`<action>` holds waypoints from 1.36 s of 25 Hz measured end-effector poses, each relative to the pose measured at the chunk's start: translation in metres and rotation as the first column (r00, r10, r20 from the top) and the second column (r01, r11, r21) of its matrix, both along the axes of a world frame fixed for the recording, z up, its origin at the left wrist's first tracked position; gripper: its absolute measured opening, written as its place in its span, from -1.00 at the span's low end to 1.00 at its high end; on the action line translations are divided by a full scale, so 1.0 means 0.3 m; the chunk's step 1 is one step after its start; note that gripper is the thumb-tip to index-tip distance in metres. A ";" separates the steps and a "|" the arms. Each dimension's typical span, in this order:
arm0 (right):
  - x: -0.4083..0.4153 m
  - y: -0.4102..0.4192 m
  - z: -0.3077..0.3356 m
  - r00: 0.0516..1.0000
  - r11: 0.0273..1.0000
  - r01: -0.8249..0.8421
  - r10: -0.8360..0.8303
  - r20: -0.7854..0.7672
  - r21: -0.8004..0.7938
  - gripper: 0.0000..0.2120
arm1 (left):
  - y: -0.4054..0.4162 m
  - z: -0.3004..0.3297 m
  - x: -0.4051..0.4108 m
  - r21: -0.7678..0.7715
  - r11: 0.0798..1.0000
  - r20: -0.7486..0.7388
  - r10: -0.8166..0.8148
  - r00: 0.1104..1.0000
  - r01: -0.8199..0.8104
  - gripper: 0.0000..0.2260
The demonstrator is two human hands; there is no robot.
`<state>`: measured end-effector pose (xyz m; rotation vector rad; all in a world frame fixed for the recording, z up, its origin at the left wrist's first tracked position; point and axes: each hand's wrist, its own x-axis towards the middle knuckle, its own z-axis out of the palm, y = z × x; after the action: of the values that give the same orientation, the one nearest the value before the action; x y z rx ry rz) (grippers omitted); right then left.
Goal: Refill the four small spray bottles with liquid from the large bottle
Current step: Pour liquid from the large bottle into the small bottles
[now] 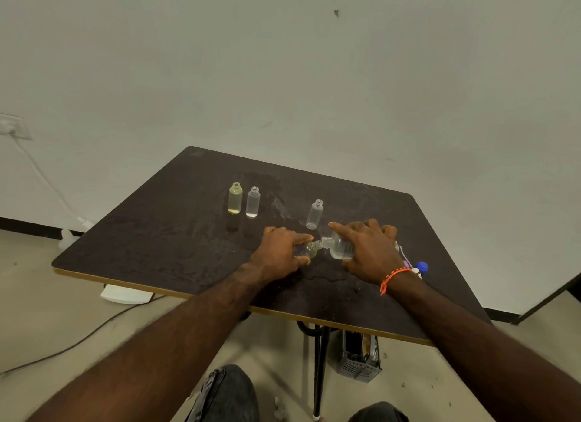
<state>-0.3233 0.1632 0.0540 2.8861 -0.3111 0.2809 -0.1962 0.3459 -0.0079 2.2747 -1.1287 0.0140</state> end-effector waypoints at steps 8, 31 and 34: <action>0.006 0.006 0.010 1.000 1.000 -0.009 0.009 -0.002 -0.013 -0.22 | 0.005 -0.004 0.000 -0.028 1.000 -0.006 -0.001 1.000 0.000 -0.45; 0.006 0.016 0.022 1.000 0.999 -0.008 0.008 -0.018 -0.036 -0.24 | 0.005 -0.027 0.010 -0.069 0.998 -0.015 -0.011 1.000 0.010 -0.44; 0.008 0.020 0.025 1.000 0.999 -0.008 0.007 -0.023 -0.038 -0.23 | 0.006 -0.025 0.009 -0.073 0.997 -0.020 -0.010 1.000 0.009 -0.43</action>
<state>-0.3208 0.1693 0.0615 2.8518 -0.2883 0.2526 -0.1937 0.3478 -0.0155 2.2006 -1.1107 0.0275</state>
